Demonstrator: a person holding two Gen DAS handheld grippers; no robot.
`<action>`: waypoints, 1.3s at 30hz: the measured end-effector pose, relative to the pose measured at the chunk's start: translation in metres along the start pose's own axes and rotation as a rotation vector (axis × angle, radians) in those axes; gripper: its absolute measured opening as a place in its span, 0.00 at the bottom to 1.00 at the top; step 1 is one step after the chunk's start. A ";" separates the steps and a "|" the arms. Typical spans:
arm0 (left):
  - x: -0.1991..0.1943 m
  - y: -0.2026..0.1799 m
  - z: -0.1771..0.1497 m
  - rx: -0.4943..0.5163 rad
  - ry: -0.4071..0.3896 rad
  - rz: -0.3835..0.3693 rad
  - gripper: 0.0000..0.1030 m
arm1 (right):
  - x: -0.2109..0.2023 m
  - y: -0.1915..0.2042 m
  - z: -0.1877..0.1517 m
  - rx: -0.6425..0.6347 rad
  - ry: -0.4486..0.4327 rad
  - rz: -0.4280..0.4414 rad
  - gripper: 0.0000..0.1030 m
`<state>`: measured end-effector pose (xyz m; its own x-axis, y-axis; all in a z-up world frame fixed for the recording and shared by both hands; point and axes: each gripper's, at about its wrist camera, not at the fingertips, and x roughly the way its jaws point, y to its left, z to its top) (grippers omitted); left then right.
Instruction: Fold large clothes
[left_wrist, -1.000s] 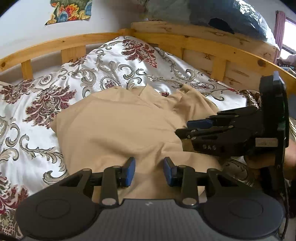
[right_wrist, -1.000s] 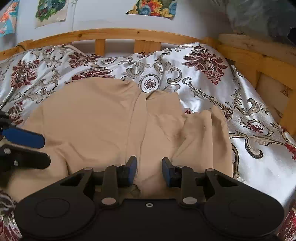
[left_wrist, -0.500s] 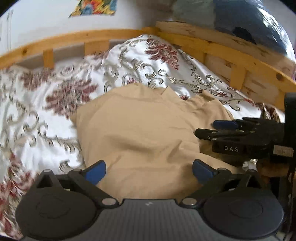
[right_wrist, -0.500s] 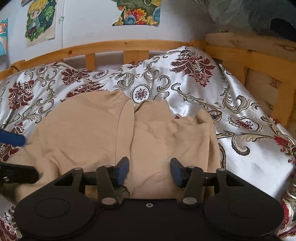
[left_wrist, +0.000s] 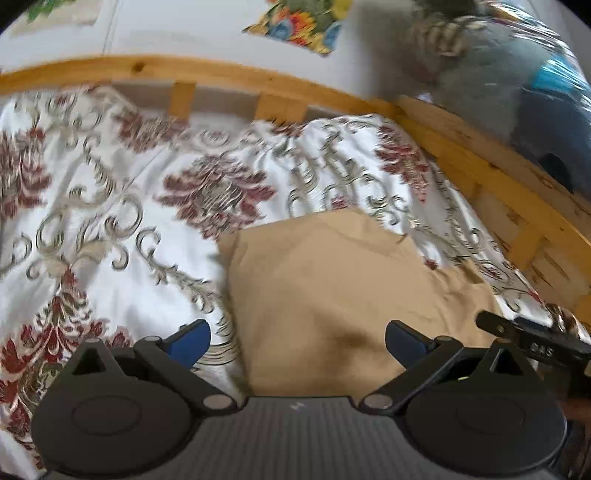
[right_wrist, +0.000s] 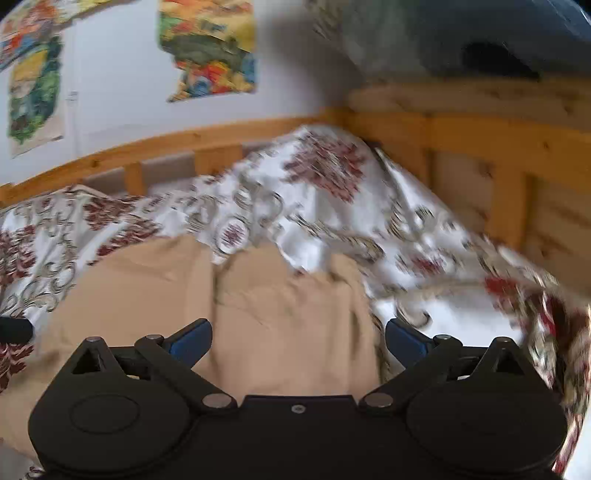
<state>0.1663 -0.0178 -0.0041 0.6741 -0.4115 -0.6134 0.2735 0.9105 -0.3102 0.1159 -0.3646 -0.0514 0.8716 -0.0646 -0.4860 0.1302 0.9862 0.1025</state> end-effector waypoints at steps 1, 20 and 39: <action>0.006 0.007 0.001 -0.012 0.018 -0.017 0.99 | 0.004 -0.004 -0.001 0.022 0.017 0.007 0.97; 0.080 0.060 0.007 -0.155 0.283 -0.356 0.86 | 0.036 -0.001 -0.018 0.083 0.157 0.185 0.89; -0.015 0.019 0.041 0.173 -0.034 -0.216 0.40 | -0.026 0.054 0.020 -0.023 -0.134 0.291 0.05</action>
<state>0.1893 0.0073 0.0287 0.6097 -0.5976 -0.5207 0.5245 0.7967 -0.3002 0.1100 -0.3125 -0.0155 0.9255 0.2022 -0.3202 -0.1426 0.9693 0.2001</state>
